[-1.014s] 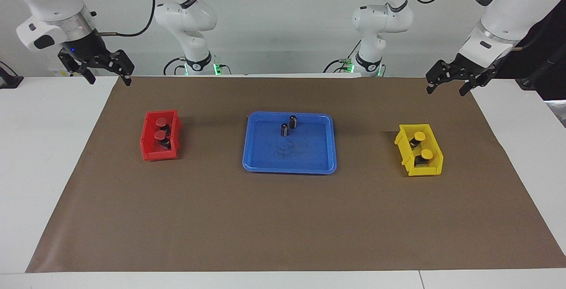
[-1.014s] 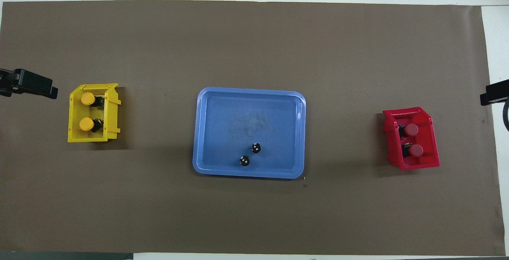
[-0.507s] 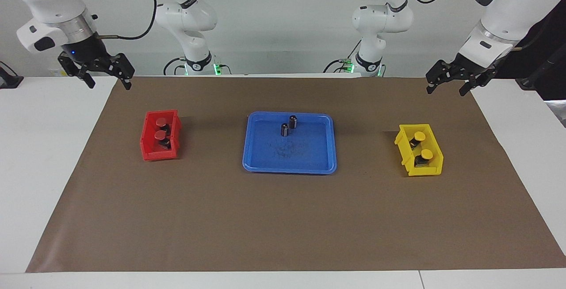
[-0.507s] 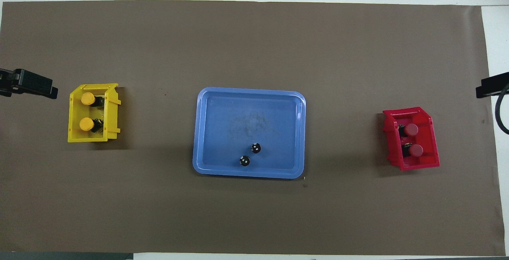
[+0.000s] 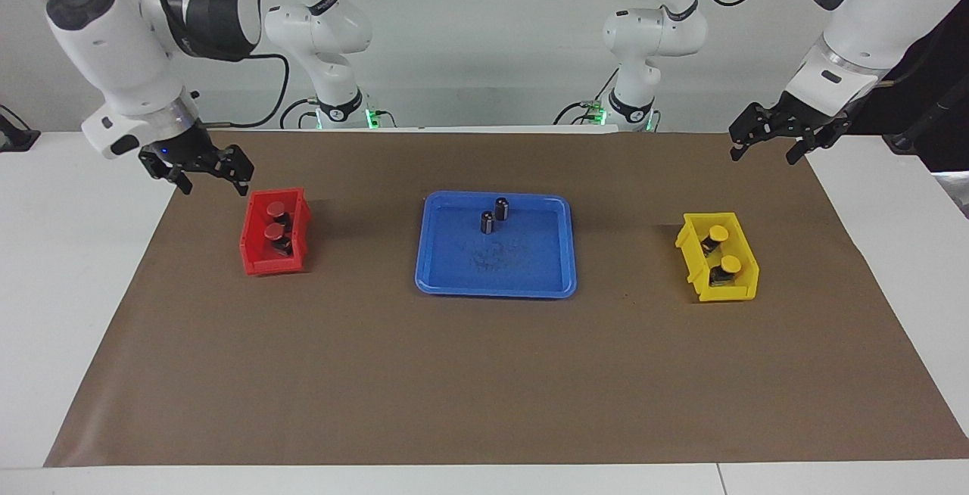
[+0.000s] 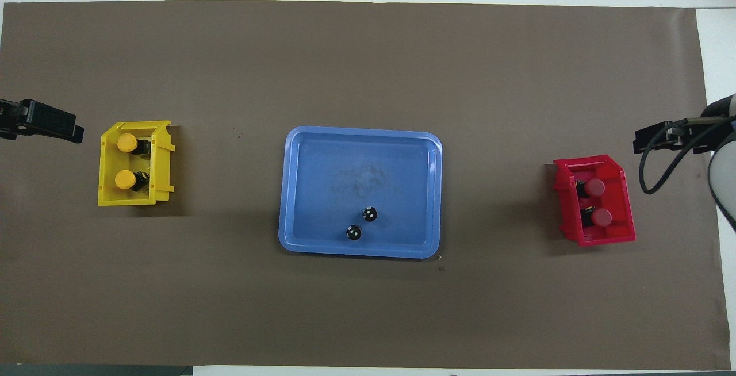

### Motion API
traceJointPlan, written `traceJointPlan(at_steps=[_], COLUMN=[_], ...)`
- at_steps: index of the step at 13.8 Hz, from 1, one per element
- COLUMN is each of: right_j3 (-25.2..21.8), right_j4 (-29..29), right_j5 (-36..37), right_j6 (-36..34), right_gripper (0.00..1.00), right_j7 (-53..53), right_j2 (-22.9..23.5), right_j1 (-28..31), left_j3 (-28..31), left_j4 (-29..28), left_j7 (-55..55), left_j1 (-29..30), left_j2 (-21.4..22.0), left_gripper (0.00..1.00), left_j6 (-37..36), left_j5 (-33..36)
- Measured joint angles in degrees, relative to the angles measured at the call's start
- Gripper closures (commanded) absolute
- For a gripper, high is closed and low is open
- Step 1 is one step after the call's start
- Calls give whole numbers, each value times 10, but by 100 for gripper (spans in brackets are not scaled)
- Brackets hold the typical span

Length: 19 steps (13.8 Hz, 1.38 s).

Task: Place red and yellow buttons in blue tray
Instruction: 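Reach the right gripper into the red bin and grasp a red button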

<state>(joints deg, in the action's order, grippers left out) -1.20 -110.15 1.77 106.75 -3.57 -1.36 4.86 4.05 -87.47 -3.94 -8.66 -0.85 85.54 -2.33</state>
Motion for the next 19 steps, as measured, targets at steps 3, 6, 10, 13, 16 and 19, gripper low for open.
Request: traceJointPlan(at_steps=[3,6,10,13,16,19], right_j3=[0,0,0,0,0,-1], right_j4=[-92,-139,-180,-200,-213,-223], right_j5=[-10,-24,-26,-26,-26,-26], right_j6=[100,153,188,209,226,232], right_gripper=[20,23,33,35,37,50], right_j7=[0,0,0,-7,-20,-30], right_j2=[3,3,3,1,0,-1], right_j1=[0,0,0,0,0,1], left_j3=[0,0,0,0,0,0], left_j4=[0,0,0,0,-2,-4], left_j7=[0,0,0,0,0,0], left_j1=[0,0,0,0,0,-1], left_j2=[0,0,0,0,0,0], left_gripper=[0,0,0,0,0,0], left_j6=[0,0,0,0,-11,-11], left_j5=[0,0,0,0,0,0])
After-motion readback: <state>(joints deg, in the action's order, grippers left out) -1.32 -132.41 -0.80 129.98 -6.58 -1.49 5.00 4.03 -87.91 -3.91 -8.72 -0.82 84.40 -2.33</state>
